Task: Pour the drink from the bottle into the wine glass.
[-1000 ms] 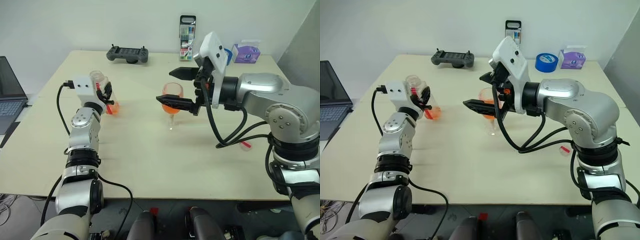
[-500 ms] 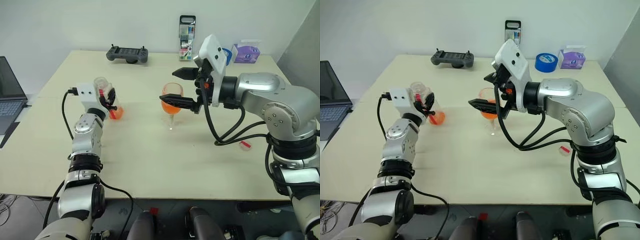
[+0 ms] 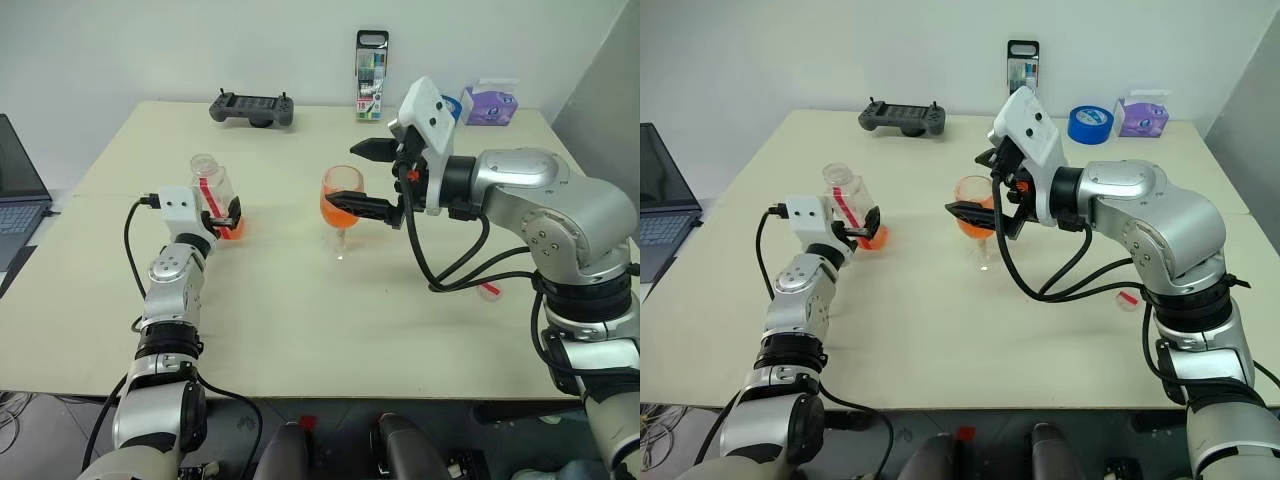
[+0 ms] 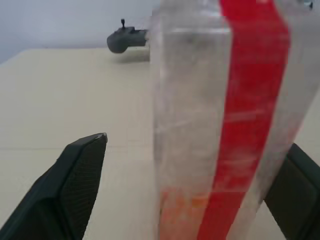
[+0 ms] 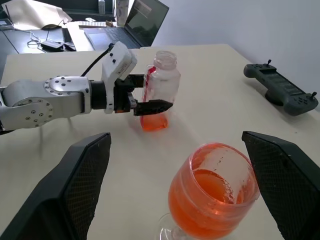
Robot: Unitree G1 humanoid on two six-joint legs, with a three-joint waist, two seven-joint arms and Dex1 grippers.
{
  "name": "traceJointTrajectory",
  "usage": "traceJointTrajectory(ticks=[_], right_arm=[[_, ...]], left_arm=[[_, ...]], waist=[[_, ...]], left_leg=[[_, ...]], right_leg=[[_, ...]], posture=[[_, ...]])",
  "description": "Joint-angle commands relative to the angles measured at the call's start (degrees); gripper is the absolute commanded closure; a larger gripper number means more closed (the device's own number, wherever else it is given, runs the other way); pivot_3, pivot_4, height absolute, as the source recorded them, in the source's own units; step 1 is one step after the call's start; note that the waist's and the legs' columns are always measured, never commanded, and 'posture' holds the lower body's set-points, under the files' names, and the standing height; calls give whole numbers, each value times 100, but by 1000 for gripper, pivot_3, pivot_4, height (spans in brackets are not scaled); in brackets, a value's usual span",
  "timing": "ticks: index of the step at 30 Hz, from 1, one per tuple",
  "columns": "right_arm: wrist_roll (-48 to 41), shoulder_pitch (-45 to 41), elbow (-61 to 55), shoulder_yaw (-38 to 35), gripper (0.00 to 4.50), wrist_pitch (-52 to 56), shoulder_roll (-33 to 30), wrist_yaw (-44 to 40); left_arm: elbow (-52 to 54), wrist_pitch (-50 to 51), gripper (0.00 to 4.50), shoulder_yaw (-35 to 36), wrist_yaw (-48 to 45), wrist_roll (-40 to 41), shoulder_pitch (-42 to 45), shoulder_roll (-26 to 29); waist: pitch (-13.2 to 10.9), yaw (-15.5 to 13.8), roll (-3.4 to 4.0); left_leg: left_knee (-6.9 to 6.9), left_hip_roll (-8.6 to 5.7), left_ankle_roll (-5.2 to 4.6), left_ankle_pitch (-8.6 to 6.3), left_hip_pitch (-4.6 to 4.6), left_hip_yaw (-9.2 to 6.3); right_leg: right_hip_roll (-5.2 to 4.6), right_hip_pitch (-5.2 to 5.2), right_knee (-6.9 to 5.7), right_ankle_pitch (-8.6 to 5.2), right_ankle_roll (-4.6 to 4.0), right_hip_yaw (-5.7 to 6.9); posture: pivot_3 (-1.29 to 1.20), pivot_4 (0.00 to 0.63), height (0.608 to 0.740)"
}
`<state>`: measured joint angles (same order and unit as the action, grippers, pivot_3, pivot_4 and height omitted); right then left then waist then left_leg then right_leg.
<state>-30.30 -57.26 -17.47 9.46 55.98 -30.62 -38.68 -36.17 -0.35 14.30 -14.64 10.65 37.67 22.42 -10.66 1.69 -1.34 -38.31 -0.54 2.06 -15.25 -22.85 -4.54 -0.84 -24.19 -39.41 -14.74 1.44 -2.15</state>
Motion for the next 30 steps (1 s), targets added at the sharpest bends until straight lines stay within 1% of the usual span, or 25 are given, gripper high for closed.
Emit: traceJointTrajectory(ticks=[1,4,9,16,20,25,28,30], right_arm=[[81,-24,-57,-78,0,-196,-29,-75],[160,14,-7,-58,0,-283,-79,-127],[286,40,57,-58,0,-388,-159,-249],[412,29,136,-61,0,-503,-312,-395],[498,31,210,-90,0,-595,-399,-506],[539,86,201,-192,0,-600,-641,-584],[196,363,-231,-533,0,-277,-989,-715],[-124,531,-490,-877,0,39,-1114,-700]], left_arm=[[337,-54,32,-37,-73,-65,20,147],[470,-13,32,-22,-83,-72,8,197],[1081,379,32,70,-158,61,-131,333],[2363,1498,32,445,-380,825,155,717],[2829,2033,32,347,-808,1048,300,1046],[3274,2703,32,464,-1353,1553,407,1420],[3703,3188,32,500,-2001,2211,361,1594],[3848,3425,32,493,-2320,2453,315,1746]], waist=[[0,1,0],[0,0,0],[0,0,0],[0,1,0],[0,5,0],[0,9,0],[-1,-2,0],[-1,-10,0]], left_leg=[[0,-1,0,0,0,1],[0,0,0,0,0,0],[4,0,0,0,2,2],[8,2,0,0,1,0],[11,1,1,0,2,1],[16,1,1,0,1,3],[21,2,1,0,-2,1],[22,1,1,0,-8,-2]], right_leg=[[-1,0,0,0,0,0],[-1,0,2,0,0,0],[-1,0,2,0,0,-2],[-1,0,9,0,0,0],[0,2,14,0,0,0],[0,3,28,0,0,-2],[0,4,36,0,0,0],[-1,4,42,0,0,1]], posture=[[0,150,740],[0,150,740],[0,150,740],[0,150,740],[0,150,740],[0,150,740],[0,150,740],[0,150,740]])
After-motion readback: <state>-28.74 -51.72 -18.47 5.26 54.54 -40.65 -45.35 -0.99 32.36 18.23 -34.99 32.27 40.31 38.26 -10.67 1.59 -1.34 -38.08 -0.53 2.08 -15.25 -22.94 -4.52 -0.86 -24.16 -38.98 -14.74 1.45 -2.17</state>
